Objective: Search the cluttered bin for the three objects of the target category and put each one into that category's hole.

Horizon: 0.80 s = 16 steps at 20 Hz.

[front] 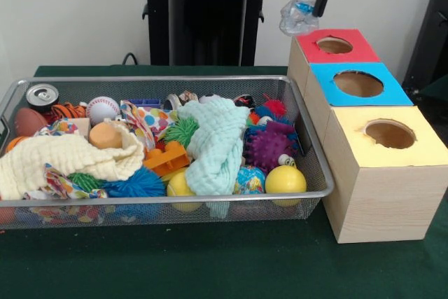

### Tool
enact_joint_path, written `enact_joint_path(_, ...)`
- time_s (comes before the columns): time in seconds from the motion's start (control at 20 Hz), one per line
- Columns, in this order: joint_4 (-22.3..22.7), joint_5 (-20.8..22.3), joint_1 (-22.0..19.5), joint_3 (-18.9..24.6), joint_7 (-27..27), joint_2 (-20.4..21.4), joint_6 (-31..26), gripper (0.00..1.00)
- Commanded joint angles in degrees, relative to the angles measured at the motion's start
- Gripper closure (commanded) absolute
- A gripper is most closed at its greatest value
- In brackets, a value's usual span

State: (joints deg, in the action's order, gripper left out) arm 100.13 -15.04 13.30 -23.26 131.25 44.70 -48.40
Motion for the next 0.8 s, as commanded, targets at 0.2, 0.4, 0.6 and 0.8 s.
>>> enact_joint_path(0.2, -8.71, -3.95, 0.57, 0.06, 21.45, -3.32, -9.71, 1.0)
enact_joint_path(0.4, -10.56, -3.66, 0.32, 0.32, 21.79, -4.3, -10.41, 1.0)
enact_joint_path(0.6, -12.99, -3.55, -0.15, 1.31, 21.71, -6.02, -11.57, 1.0)
enact_joint_path(0.8, -15.64, -3.53, -0.1, 1.77, 22.11, -7.68, -12.49, 1.0)
